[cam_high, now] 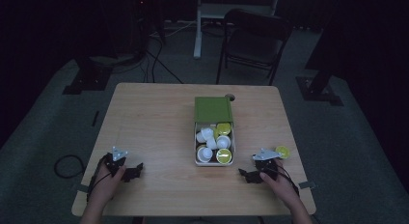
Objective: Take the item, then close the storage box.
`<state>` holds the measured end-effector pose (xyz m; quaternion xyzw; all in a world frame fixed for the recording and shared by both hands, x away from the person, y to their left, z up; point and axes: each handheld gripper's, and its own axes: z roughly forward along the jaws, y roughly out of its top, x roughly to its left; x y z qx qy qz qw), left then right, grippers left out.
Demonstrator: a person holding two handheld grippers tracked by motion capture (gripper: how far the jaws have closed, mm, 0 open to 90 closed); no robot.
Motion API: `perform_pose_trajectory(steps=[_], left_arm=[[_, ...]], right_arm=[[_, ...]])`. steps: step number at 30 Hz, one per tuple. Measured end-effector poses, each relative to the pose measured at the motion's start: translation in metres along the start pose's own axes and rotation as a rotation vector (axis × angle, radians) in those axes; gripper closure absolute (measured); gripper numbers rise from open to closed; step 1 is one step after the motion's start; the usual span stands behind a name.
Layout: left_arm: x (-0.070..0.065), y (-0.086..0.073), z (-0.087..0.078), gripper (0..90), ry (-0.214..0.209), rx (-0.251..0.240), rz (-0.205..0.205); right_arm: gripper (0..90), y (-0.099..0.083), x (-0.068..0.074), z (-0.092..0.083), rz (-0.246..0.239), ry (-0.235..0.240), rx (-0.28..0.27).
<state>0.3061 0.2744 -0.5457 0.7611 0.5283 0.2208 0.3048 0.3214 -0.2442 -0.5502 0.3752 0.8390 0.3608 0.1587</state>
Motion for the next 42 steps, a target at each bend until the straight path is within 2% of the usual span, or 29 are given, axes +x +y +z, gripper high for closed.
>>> perform_pose_trajectory(steps=[5,10,12,13,15,17,21,23,25,28,33,34,36,42], left_arm=[[-0.003,-0.001,-0.001,7.1,-0.055,0.0,0.057],[-0.008,-0.001,-0.003,7.1,-0.085,0.021,0.093],[-0.012,0.001,-0.005,7.1,-0.097,0.028,0.143],[-0.014,0.003,-0.007,7.1,-0.104,0.022,0.155],[-0.018,0.007,-0.01,7.1,-0.133,0.004,0.148],[-0.024,0.013,-0.013,7.1,-0.161,-0.018,0.16],[-0.036,0.021,-0.014,7.1,-0.186,-0.026,0.215],[-0.042,0.024,-0.014,7.1,-0.206,-0.03,0.235],[-0.048,0.026,-0.013,7.1,-0.24,-0.044,0.245],[-0.058,0.029,-0.012,7.1,-0.281,-0.064,0.259],[-0.074,0.035,-0.01,7.1,-0.352,-0.106,0.285],[-0.074,0.035,-0.01,7.1,-0.352,-0.106,0.285],[-0.081,0.039,-0.008,7.1,-0.388,-0.131,0.293],[-0.095,0.047,-0.004,7.2,-0.425,-0.169,0.308]], right_arm=[[12.2,0.0,0.0,0.0,0.0,0.001,0.001],[12.2,0.0,0.0,0.0,0.0,0.002,0.002],[12.2,0.0,0.0,0.0,0.001,0.002,0.002],[12.4,0.0,0.0,0.0,0.002,0.003,0.002],[12.4,0.001,-0.002,0.0,-0.003,0.004,0.008],[13.5,0.002,-0.002,0.0,0.003,-0.001,0.011],[13.5,0.003,-0.003,-0.003,-0.013,-0.005,0.018],[13.5,0.004,-0.002,-0.005,-0.01,0.0,0.001],[13.5,0.006,-0.002,-0.008,-0.007,0.008,-0.009],[13.5,0.009,0.0,-0.011,-0.03,0.013,-0.017],[13.5,0.015,0.0,-0.018,-0.014,0.037,-0.061],[13.5,0.015,0.0,-0.018,-0.014,0.037,-0.061],[13.5,0.018,0.0,-0.021,-0.013,0.055,-0.086],[13.6,0.023,0.0,-0.026,-0.029,0.076,-0.116]])
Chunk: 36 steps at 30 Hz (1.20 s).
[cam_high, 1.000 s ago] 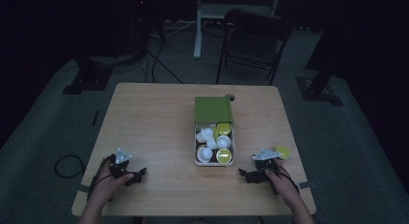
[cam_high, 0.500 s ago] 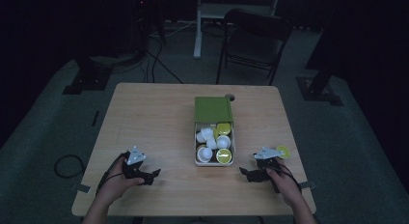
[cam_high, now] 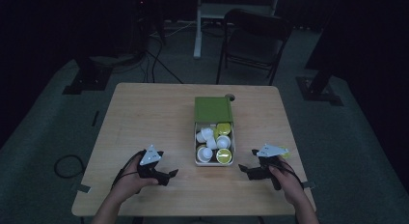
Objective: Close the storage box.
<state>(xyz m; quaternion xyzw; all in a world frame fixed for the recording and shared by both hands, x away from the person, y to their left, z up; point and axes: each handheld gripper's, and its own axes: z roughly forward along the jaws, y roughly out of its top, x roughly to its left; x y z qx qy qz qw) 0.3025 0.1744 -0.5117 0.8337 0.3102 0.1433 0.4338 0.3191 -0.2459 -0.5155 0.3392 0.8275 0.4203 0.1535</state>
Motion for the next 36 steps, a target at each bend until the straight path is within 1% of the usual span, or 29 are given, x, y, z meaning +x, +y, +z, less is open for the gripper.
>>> perform_pose_trajectory(steps=[3,5,10,13,14,15,17,21,23,25,26,27,31,36], left_arm=[[-0.003,0.004,0.006,7.2,-0.012,-0.014,0.014],[-0.005,0.007,0.009,7.2,-0.014,-0.025,0.026],[-0.007,0.013,0.017,7.2,-0.027,-0.091,0.037],[-0.009,0.018,0.021,7.2,-0.035,-0.122,0.047],[-0.009,0.018,0.021,7.2,-0.035,-0.122,0.047],[-0.009,0.02,0.023,7.2,-0.034,-0.137,0.053],[-0.009,0.022,0.026,7.2,-0.036,-0.151,0.055],[-0.011,0.025,0.028,7.3,-0.008,-0.183,0.07],[-0.011,0.027,0.029,7.3,-0.007,-0.202,0.056],[-0.01,0.028,0.03,7.3,0.0,-0.213,0.052],[-0.01,0.028,0.03,7.2,0.0,-0.213,0.052],[-0.01,0.029,0.031,7.2,0.0,-0.221,0.045],[-0.008,0.031,0.035,7.3,-0.003,-0.249,0.03],[-0.004,0.033,0.039,7.2,0.004,-0.268,0.014]], right_arm=[[13.6,0.004,0.0,-0.002,0.004,0.019,-0.023],[13.6,0.006,0.0,-0.003,0.004,0.022,-0.039],[13.6,0.013,0.001,-0.005,-0.001,0.041,-0.085],[13.6,0.017,0.001,-0.004,-0.004,0.048,-0.114],[13.6,0.018,0.001,-0.004,-0.003,0.047,-0.126],[13.6,0.019,0.001,-0.003,0.002,0.045,-0.132],[13.6,0.021,0.001,-0.002,-0.002,0.049,-0.145],[13.9,0.023,-0.001,0.001,0.022,0.073,-0.181],[13.9,0.024,-0.002,0.003,0.042,0.09,-0.197],[13.9,0.024,-0.003,0.004,0.049,0.102,-0.205],[13.9,0.024,-0.003,0.004,0.049,0.102,-0.205],[13.9,0.024,-0.004,0.006,0.049,0.1,-0.197],[14.2,0.025,-0.005,0.009,0.05,0.105,-0.194],[14.2,0.025,-0.008,0.012,0.056,0.099,-0.186]])
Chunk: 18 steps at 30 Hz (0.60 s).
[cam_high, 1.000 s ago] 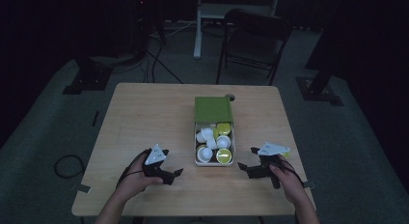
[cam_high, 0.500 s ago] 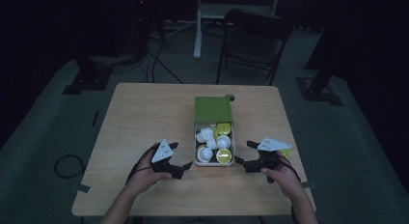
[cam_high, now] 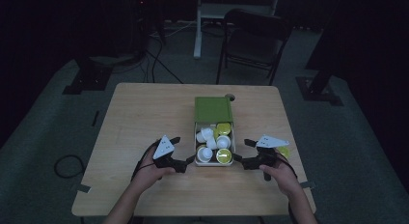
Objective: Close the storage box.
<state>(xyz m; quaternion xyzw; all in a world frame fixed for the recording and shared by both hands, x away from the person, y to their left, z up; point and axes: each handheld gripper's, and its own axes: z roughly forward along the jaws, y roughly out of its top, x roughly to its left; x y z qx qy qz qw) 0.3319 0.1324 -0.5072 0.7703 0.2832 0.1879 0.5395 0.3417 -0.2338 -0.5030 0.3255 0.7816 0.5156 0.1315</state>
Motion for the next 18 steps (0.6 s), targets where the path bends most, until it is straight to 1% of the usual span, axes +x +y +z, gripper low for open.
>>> perform_pose_trajectory(steps=[2,3,5,9,11,14,16,18], left_arm=[[0.002,0.0,0.001,7.3,0.005,-0.008,-0.004],[0.002,0.0,0.002,7.2,0.006,-0.004,-0.006],[0.003,0.0,0.004,7.2,0.003,-0.009,-0.004],[0.003,-0.001,0.008,7.3,-0.003,-0.001,0.0],[0.004,-0.001,0.01,7.3,0.002,0.001,0.003],[0.006,-0.003,0.013,7.2,-0.004,-0.002,-0.02],[0.006,-0.003,0.013,7.2,-0.005,-0.002,-0.026],[0.006,-0.003,0.014,7.2,-0.002,-0.001,-0.022]], right_arm=[[14.2,0.0,-0.001,0.001,0.002,0.001,0.003],[14.2,0.0,-0.001,0.001,0.003,0.0,0.005],[14.2,-0.001,-0.002,0.002,0.004,-0.003,0.007],[14.2,-0.002,-0.003,0.003,0.002,-0.007,0.014],[14.0,-0.002,-0.004,0.003,0.009,-0.005,0.015],[13.8,-0.002,-0.004,0.004,0.011,-0.001,0.014],[13.3,-0.002,-0.004,0.004,0.011,-0.001,0.016],[13.2,-0.001,-0.005,0.004,0.008,0.0,0.017]])
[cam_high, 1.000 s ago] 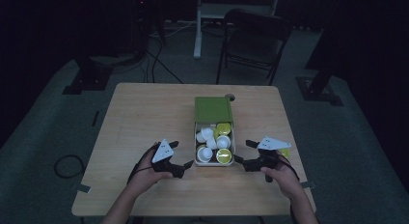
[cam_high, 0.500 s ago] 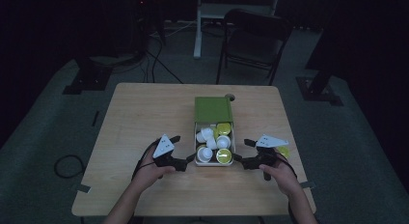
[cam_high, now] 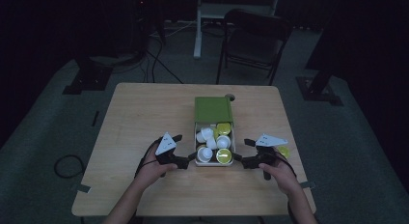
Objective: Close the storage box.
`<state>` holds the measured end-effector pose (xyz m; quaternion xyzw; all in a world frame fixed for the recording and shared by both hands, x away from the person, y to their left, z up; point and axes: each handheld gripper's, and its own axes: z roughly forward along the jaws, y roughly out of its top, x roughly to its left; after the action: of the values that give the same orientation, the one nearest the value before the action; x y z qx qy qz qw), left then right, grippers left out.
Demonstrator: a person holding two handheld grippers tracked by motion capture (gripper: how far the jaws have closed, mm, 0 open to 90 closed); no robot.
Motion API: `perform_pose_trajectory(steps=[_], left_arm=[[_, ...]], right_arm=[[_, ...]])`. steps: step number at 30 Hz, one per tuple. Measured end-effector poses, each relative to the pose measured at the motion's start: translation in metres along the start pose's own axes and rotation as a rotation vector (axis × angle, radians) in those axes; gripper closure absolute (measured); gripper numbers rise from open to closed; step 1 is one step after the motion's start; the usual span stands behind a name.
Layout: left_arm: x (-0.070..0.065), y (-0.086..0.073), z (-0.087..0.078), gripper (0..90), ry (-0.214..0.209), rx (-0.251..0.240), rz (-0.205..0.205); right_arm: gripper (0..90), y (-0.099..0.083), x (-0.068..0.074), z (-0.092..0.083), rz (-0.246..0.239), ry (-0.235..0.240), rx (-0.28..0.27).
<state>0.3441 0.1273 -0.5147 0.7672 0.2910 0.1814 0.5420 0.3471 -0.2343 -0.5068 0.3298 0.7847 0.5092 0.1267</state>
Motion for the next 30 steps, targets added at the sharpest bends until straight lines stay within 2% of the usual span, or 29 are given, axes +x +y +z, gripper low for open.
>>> perform_pose_trajectory(steps=[10,18,30], left_arm=[[0.0008,0.0046,0.0028,7.2,0.005,0.015,0.019],[0.0027,0.0049,0.0054,7.2,0.0,0.015,0.004],[0.0056,0.0073,0.0093,7.2,0.003,0.022,0.004]], right_arm=[[12.9,0.0014,-0.0019,0.0022,0.006,-0.008,0.0],[13.0,0.0032,-0.0035,0.0028,0.004,-0.02,0.004],[12.9,0.0056,-0.0065,0.0044,0.016,-0.035,0.012]])
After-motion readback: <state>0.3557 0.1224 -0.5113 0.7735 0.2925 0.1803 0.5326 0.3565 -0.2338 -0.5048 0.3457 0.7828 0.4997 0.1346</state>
